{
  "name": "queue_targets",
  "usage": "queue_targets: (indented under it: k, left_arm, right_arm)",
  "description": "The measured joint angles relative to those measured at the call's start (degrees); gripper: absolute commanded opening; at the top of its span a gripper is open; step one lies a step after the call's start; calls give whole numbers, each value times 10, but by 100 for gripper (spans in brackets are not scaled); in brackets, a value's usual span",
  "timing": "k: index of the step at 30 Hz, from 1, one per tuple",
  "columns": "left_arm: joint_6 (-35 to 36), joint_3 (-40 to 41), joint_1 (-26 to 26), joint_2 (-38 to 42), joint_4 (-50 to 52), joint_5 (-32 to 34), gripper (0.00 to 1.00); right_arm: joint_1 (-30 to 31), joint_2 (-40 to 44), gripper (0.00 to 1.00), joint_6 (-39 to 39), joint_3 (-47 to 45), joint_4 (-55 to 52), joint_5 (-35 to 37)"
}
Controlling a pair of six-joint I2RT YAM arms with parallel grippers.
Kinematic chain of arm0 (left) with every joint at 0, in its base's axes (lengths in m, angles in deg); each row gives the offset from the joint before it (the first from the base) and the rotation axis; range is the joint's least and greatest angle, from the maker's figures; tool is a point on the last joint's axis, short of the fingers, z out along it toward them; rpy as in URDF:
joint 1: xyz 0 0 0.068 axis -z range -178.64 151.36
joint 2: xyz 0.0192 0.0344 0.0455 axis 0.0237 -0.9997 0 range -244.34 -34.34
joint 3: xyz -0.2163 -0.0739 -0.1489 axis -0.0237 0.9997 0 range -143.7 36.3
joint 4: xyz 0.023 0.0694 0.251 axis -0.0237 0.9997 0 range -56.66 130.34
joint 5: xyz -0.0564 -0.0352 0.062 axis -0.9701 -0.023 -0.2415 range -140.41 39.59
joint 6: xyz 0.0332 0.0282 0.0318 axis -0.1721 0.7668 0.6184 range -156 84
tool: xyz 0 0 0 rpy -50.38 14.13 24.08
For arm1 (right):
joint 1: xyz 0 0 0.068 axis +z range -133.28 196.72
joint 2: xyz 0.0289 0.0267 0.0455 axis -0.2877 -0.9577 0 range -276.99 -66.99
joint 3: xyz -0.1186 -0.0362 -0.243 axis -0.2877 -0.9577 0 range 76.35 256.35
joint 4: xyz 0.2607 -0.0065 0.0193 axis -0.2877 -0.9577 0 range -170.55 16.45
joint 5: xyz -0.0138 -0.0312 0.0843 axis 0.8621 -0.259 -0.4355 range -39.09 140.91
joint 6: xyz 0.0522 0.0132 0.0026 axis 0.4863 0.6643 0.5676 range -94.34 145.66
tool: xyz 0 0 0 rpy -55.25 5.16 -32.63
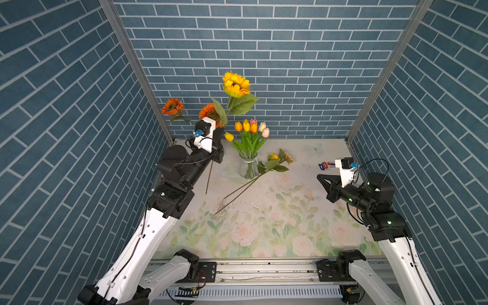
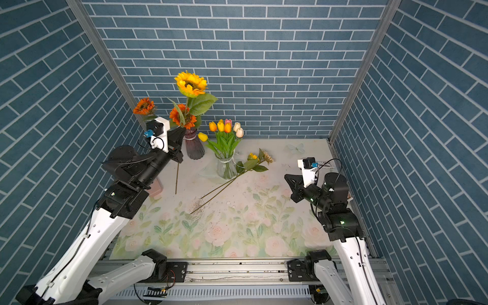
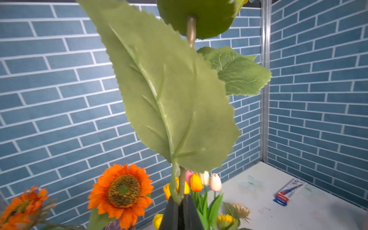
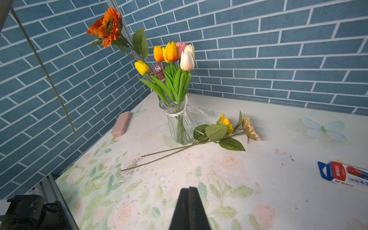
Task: Arrange the flowers in different vases according to their variety
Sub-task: Pick up the flower at the center of the board, then insert the flower into the vase.
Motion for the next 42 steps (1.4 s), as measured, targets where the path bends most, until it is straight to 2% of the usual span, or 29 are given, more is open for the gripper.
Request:
queue_targets:
  k: [9, 20, 28, 42]
  left_arm:
    - [-59, 0, -117, -30, -149, -80, 0]
    - [-138, 0, -217, -113, -325, -77, 0]
    - [-167, -13, -242, -183, -444, -56, 0]
    - [-175, -129, -243, -346, -562, -15, 0]
  right_arm:
    - [0, -13, 0, 0, 0, 0, -3]
    - [0, -38, 0, 0, 0, 6, -4]
    - [0, -65, 0, 0, 0, 20, -5]
    - [0, -96, 0, 4, 0, 35, -4]
